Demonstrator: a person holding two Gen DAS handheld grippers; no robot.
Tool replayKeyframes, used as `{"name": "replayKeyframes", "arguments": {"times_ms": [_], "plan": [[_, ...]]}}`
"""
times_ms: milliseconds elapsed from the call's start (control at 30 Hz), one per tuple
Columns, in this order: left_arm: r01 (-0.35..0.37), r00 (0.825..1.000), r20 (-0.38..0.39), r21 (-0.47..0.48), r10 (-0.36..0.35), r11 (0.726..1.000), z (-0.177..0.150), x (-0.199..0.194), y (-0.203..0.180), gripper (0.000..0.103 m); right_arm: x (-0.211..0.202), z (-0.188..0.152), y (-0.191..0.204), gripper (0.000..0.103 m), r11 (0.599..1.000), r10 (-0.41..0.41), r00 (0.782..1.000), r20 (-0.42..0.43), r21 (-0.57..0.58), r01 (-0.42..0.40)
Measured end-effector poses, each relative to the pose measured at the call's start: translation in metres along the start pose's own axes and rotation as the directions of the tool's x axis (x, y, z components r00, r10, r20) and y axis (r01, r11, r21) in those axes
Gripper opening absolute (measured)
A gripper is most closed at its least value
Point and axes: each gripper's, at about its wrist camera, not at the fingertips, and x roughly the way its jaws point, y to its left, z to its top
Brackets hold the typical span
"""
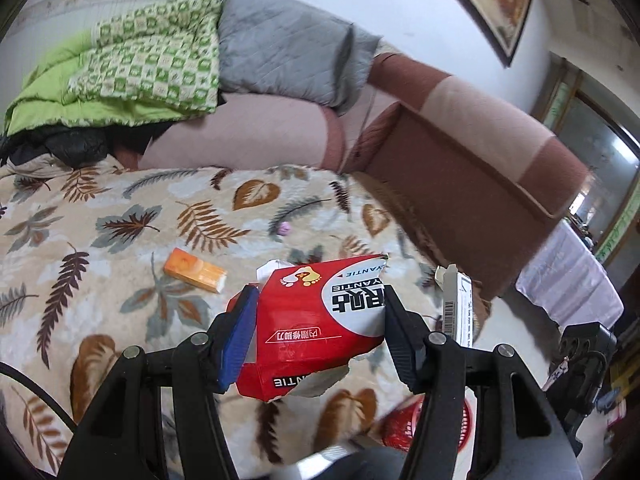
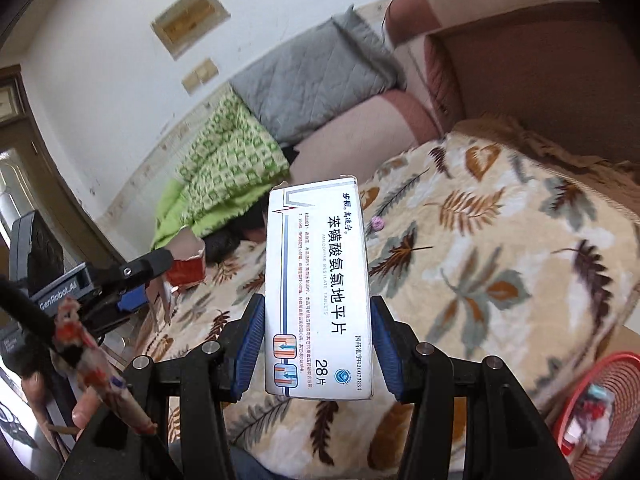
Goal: Collect trash
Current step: 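Carry the wrapper and medicine box over the red wastebasket with both tools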
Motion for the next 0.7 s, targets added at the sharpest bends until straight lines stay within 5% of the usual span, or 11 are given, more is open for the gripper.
{"name": "replayKeyframes", "arguments": {"times_ms": [367, 700], "plan": [[0.02, 0.998, 0.06, 0.098, -0.026, 0.995, -0.04, -0.051, -0.079, 0.059, -0.1, -0.023, -0.015, 0.056, 0.999, -0.032, 0.993, 0.113, 0.025, 0.029], [0.046, 0.996, 0.07, 0.164, -0.058, 0.985, -0.063, -0.059, -0.123, 0.059, -0.146, -0.035, -0.033, 0.056, 0.997, -0.074, 0.984, 0.162, 0.031, 0.07]]}}
